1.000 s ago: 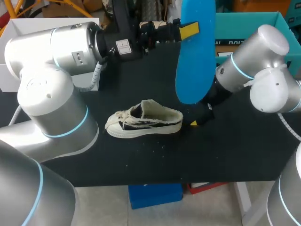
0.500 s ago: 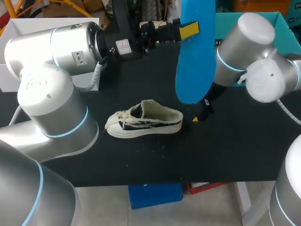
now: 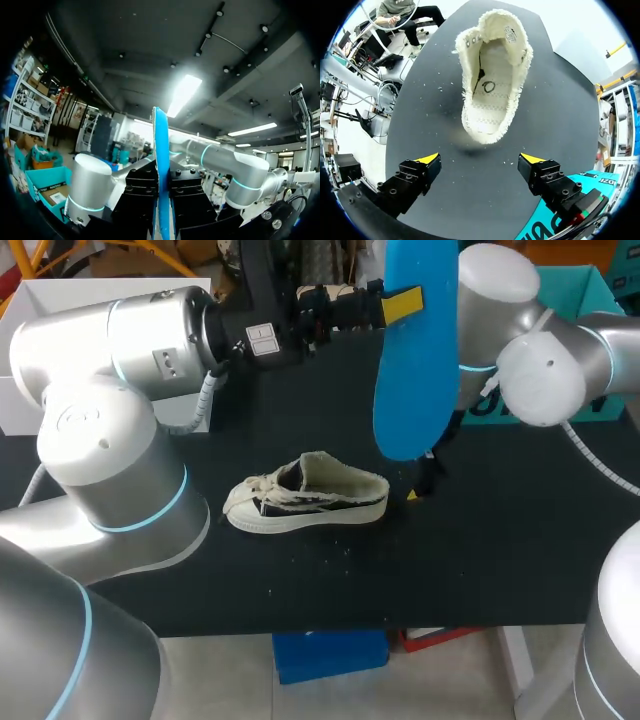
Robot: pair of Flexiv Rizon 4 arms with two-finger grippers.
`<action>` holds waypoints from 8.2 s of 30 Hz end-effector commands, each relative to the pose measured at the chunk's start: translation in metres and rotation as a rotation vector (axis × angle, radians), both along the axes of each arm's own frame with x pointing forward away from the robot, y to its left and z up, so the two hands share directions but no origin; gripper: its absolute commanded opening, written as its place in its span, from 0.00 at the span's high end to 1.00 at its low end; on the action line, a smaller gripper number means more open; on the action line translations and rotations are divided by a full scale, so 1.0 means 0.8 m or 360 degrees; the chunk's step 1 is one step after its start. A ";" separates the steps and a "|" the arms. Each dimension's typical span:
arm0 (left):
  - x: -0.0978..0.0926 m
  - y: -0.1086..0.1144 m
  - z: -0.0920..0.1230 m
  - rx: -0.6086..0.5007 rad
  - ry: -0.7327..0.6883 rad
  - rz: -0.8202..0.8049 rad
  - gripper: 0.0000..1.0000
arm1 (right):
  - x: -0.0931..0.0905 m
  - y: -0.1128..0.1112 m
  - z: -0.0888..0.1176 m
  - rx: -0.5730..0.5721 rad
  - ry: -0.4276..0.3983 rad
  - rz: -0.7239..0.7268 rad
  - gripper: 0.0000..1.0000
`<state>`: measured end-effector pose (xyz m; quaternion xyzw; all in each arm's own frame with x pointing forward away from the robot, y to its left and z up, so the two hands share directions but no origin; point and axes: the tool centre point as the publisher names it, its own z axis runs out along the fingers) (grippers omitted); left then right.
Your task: Take the shoe out of the shoebox, open the shoe tongue, remove and reinsert the insole, then place the shoe into the shoebox
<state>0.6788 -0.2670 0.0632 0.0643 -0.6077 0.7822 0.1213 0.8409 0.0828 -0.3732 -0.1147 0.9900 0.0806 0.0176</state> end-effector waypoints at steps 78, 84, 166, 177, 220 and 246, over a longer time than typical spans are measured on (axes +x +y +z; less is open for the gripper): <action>0.000 -0.003 0.001 0.0003 0.0001 0.0005 1.00 | -0.017 0.083 -0.001 0.0512 0.0101 -0.0102 0.00; 0.000 -0.003 0.001 0.0003 0.0001 0.0005 1.00 | -0.017 0.090 -0.005 0.0652 0.0134 -0.0044 0.00; 0.000 -0.003 0.001 0.0003 0.0001 0.0005 1.00 | 0.020 0.068 0.002 0.0250 -0.0112 -0.0120 0.00; 0.000 -0.003 0.001 0.0003 0.0001 0.0005 1.00 | 0.012 0.106 -0.001 -0.0130 -0.0202 -0.0031 0.00; 0.000 -0.003 0.001 0.0003 0.0001 0.0005 1.00 | 0.026 0.179 -0.011 -0.0152 -0.0079 0.0149 1.00; 0.000 -0.003 0.001 0.0003 0.0001 0.0005 1.00 | 0.073 0.153 -0.009 -0.0320 -0.0147 -0.0217 1.00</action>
